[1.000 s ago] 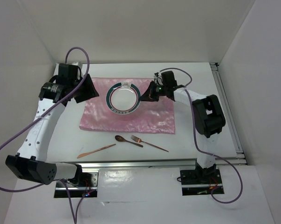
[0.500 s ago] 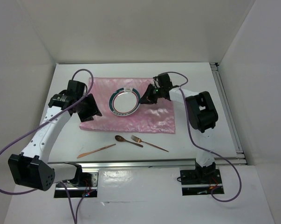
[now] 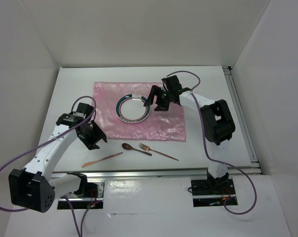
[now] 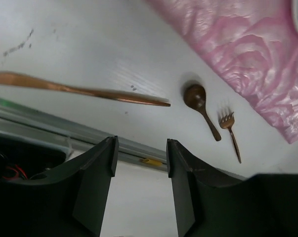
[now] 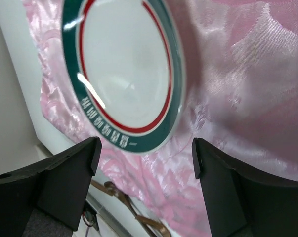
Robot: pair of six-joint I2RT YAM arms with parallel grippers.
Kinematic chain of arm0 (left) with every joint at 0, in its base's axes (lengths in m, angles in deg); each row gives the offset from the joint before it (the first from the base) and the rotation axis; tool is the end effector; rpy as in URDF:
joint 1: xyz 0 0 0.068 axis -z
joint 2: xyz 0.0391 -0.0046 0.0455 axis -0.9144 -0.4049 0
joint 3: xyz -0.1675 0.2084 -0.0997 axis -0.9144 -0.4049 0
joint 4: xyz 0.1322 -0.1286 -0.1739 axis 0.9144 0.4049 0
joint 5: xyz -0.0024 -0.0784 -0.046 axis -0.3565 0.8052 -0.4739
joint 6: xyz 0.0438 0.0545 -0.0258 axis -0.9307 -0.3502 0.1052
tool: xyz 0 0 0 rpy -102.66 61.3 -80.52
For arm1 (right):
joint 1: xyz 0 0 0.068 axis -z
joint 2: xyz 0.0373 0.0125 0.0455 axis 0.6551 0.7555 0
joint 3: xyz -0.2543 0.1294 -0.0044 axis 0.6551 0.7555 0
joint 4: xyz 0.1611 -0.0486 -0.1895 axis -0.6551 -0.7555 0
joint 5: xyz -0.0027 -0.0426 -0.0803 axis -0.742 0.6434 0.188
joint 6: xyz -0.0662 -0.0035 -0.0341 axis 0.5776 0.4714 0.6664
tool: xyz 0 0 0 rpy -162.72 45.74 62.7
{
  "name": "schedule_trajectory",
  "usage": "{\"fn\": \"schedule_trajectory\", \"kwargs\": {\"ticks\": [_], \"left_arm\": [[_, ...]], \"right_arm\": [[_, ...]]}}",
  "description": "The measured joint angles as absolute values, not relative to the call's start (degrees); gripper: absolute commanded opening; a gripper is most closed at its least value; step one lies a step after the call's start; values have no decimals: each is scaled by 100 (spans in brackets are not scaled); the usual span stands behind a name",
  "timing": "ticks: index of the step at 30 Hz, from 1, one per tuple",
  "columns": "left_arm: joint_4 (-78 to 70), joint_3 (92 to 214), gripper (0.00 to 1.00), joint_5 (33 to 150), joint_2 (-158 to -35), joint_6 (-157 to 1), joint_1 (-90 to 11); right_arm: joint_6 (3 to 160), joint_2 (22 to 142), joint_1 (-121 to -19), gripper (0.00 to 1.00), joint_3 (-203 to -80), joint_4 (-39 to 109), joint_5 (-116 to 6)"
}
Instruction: Set the dinner table for one person
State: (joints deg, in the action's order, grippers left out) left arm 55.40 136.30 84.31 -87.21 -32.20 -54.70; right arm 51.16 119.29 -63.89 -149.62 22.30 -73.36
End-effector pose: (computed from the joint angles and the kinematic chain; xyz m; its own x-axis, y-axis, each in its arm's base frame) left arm 0.1982 -0.0414 0.2555 -0.6622 -0.7260 -0.1854 -0.6557 0.6812 -0.3255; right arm 0.4190 0.2073 0.1741 -0.9219 0.2005 -0.3315 -0.0774 0.7431 0.6647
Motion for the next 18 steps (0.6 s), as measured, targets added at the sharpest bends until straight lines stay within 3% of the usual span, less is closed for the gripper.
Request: {"fn": "schedule_trajectory", "kwargs": {"ticks": [5,7,10,14,18], "left_arm": [[5669,13022,62,8468,-8424,-2265,-5452],[5604,12867,56,8463,-8435,-1922,-5439],[5383,12631,56,8435,-8649,-1503,-5384],[5033,12159,64,8433,-8900,-1081,-5279],[4762,11746,65,8466,-9088,-838,-5251]], "right_arm": [[5372,11035,-6393,86,-14831,2147,-7240],[5453,10690,-6393,86,-14770,2153,-7246],[5558,10307,-6393,86,-14632,2169,-7262],[5665,10067,-6391,88,-14318,2156,-7283],[5757,10021,-6343,88,-14023,2049,-7299]]}}
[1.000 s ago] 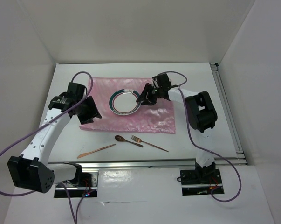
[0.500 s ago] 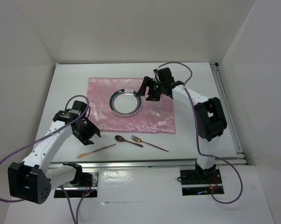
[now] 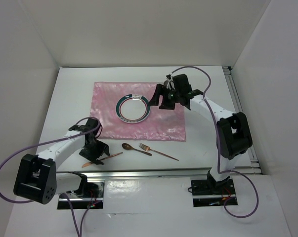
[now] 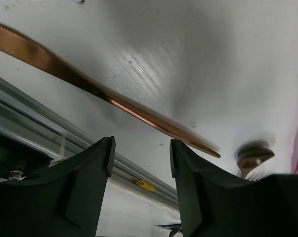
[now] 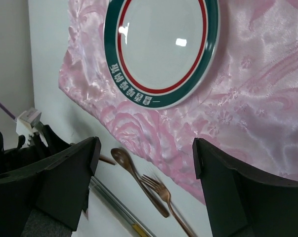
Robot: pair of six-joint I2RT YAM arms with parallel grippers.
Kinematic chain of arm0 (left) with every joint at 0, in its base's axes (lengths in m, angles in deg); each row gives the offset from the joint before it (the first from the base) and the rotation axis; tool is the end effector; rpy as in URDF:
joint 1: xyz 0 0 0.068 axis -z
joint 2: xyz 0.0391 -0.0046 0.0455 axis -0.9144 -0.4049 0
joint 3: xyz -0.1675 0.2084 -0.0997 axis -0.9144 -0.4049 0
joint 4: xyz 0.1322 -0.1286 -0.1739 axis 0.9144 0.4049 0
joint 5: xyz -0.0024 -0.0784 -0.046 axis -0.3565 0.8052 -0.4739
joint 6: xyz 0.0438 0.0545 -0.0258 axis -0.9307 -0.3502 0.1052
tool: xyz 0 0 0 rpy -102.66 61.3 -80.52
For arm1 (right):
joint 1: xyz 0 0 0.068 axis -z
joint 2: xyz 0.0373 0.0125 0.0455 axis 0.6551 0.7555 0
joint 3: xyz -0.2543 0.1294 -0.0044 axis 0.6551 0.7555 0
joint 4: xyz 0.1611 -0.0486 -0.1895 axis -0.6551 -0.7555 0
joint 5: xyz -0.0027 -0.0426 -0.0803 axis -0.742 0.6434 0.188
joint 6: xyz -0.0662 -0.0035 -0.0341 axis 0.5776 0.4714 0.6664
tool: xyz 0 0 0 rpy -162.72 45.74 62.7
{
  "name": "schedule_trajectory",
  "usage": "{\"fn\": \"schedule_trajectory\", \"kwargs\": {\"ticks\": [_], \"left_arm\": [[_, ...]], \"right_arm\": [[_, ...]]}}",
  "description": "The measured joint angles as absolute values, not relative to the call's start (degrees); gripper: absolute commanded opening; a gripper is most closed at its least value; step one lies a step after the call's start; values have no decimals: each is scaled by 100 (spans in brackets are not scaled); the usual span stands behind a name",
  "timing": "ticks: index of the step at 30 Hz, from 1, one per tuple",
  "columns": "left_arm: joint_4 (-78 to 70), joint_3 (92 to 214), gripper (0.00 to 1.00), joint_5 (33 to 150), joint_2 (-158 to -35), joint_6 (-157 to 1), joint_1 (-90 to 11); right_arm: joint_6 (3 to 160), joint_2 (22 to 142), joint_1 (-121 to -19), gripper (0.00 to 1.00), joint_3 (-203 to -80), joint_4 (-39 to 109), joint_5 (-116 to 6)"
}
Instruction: Set the dinner table for one person
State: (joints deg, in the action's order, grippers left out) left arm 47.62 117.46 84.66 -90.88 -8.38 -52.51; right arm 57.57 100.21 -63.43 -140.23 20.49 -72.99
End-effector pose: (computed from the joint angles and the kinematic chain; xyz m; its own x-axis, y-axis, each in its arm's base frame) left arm 0.1671 -0.0422 0.1589 -0.3820 -0.9241 0.0069 -0.9168 0.3780 -0.1285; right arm 0.3626 0.1795 0.2560 -0.8470 0.1498 -0.5101 -0.2512 0.7328 0.6324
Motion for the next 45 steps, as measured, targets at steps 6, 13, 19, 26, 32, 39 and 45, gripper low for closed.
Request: {"fn": "schedule_trajectory", "kwargs": {"ticks": [6,13,19,26,32,39,45], "left_arm": [[4458,11601,61,8446,-9292,-661,-5251],[4183,11608,59,8409,-9637,-523,-5251],[4253,11652,34,8437,-9751,-440,-5251],[4283,11682,20,8428,-9786,-397,-5251],[4358,11728,0,8382,-9786,-397,-5240],[4622,11977,0,7602,-8977,-469,-5260],[4620,13046,0,7226,-8732,-1684,-5247]], "right_arm": [[5875,9936,-6190,88,-13961,1950,-7299],[5971,9824,-6129,88,-13961,1944,-7301],[5988,9822,-6129,88,-13961,1911,-7318],[5986,9822,-6129,88,-13961,1889,-7373],[5986,9826,-6129,88,-13996,1874,-7454],[6010,9890,-6100,88,-14145,1778,-7493],[6030,9890,-6035,88,-14206,1708,-7513]]}}
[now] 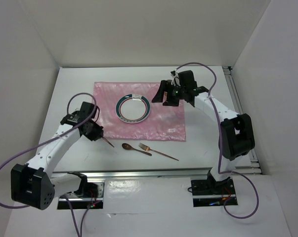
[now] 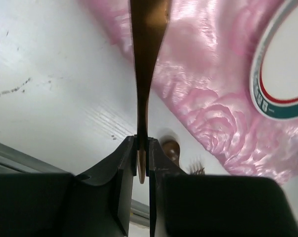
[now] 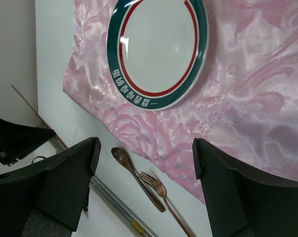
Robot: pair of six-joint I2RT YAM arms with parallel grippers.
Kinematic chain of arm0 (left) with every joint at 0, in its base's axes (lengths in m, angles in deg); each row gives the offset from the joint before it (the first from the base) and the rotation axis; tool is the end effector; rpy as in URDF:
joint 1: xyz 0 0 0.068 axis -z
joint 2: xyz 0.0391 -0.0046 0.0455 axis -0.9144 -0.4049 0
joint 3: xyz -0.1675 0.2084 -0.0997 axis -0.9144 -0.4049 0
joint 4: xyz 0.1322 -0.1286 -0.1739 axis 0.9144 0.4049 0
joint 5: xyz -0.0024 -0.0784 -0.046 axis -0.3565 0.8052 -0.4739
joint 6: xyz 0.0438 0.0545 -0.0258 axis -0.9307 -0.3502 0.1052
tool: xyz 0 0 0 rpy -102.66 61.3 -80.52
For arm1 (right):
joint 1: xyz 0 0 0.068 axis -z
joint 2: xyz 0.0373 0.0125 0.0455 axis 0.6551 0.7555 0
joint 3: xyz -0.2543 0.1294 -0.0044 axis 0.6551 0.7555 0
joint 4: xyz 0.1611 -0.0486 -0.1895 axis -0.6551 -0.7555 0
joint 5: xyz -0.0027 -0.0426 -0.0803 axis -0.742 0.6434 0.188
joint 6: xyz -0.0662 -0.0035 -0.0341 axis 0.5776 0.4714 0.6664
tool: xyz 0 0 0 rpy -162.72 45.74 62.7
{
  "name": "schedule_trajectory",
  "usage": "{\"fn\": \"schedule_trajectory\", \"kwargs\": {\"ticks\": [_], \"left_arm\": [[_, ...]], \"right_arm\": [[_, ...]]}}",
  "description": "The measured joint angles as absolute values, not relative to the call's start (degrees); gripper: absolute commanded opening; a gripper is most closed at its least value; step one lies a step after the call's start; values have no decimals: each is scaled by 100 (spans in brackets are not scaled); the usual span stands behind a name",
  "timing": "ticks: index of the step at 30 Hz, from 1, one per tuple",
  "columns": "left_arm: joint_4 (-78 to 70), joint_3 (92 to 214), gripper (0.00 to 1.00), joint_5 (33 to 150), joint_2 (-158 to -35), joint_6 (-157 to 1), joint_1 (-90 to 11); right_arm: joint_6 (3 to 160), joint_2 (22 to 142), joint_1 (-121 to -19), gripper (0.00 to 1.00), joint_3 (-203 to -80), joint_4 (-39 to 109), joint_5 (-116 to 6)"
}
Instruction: Set the dinner table for one person
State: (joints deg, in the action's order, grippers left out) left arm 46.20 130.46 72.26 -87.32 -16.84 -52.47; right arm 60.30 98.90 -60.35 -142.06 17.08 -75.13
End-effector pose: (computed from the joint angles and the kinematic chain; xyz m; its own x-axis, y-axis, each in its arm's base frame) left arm 0.2067 -0.0381 0.2345 -0.4065 -0.8667 -0.2891 -0.7945 0.4915 -0.3566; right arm 0.3660 0.1600 0.2704 -0.8377 0.1471 -0.5259 -0.2646 0.7332 0.6265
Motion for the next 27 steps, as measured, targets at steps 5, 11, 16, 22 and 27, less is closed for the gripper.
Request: {"fn": "schedule_trajectory", "kwargs": {"ticks": [5,11,16,22,27], "left_arm": [[4428,14069,0,7423,-9410,-2875,-4790],[4272,15905,0,7998,-11029,-3891,-3461],[4329,17608,0,8295,-12658,-4291,-2668],[4408,18799,0,8640,-14056,-4436,-2405],[4539,19901,0,8702,-15046,-4449,-2447]], "right_arm": [[5988,9883,-5749,88,-14222,1504,-7303],[5846,9313,-4629,88,-13564,1373,-7095],[5802,8498,-3875,88,-13137,1220,-6942],[5768,7682,-3663,88,-12888,1023,-6862],[5813,7507,-3644,88,-12705,752,-6864]]}}
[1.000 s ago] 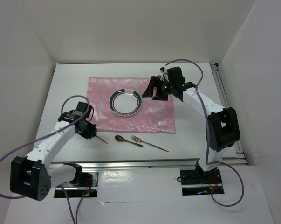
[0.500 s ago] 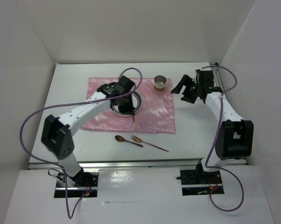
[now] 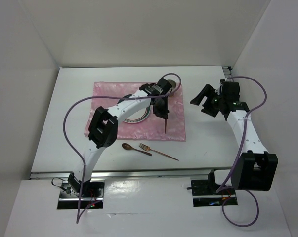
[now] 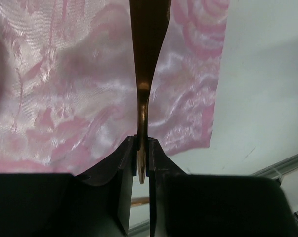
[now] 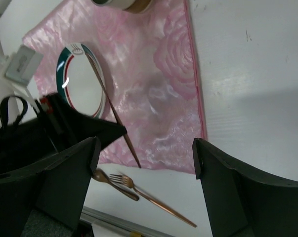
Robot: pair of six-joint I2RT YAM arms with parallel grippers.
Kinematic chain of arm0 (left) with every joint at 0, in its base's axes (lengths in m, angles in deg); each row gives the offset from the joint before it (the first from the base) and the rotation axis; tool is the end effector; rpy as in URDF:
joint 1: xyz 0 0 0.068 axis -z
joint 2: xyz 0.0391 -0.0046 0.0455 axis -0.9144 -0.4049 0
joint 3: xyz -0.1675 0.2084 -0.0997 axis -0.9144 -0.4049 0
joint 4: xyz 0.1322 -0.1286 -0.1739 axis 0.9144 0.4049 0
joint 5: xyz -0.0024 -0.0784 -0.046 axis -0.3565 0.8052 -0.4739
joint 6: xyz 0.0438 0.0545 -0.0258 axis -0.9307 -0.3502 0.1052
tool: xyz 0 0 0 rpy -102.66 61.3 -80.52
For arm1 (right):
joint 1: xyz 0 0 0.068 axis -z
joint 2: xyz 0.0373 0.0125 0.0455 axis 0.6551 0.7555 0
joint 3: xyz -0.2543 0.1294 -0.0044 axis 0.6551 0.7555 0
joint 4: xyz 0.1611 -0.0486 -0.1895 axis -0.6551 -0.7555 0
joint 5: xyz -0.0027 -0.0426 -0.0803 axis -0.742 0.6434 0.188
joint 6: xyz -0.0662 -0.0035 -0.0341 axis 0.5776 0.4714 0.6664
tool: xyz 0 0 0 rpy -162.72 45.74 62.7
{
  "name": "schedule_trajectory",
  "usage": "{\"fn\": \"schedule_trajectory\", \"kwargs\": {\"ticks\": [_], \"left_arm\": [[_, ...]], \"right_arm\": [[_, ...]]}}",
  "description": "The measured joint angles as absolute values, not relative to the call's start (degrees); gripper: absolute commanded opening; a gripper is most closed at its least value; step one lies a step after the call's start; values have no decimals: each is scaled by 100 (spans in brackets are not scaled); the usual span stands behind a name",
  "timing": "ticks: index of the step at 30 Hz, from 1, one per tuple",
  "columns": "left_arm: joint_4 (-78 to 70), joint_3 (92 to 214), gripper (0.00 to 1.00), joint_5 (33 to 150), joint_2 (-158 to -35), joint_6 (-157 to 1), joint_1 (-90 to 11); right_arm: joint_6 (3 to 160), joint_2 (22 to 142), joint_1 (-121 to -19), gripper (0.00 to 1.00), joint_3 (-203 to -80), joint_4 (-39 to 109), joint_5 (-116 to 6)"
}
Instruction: Set the dinner table for one person
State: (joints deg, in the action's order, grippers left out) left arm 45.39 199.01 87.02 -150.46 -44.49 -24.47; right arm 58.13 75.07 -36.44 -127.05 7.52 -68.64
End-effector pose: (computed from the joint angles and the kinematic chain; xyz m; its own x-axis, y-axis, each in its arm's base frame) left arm 0.3786 -0.3424 0.2244 -0.9384 -0.1122 -0.3269 0.0340 0.9112 -0.4105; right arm 0.2885 0.0001 0.2968 -0.6692 0.5243 -0.5266 0.1600 0.7937 0.5869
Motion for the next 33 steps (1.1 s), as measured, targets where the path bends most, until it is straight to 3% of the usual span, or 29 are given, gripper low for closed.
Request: {"fn": "schedule_trajectory", "kwargs": {"ticks": [4,8,11,16,25,28,33], "left_arm": [[4574,20615,2,8728,-15722,-4449,-2480],[4609,20696,30,8769,-16058,-4449,-2480],[4633,20696,35,8859,-16174,-4469,-2482],[4699,20720,55,9034,-16113,-4604,-2482],[4987,20497,53,9084,-14592,-4906,-2523],[5055,20145,52,9025,-13624,-4945,-2648],[5221,19702,52,8579,-12308,-5070,-3220]], "right_arm": [[5866,7385,-3639,88,-12578,486,-6864],[5977,7309,-3639,88,-12574,311,-6864],[6063,7302,-3639,88,-12600,175,-6859],[6277,7302,-3637,88,-12624,60,-6914],[6710,7291,-4101,88,-12534,44,-7380],[6804,7317,-5043,88,-12525,44,-7028],[7018,8137,-6752,78,-12921,-198,-6341]]}}
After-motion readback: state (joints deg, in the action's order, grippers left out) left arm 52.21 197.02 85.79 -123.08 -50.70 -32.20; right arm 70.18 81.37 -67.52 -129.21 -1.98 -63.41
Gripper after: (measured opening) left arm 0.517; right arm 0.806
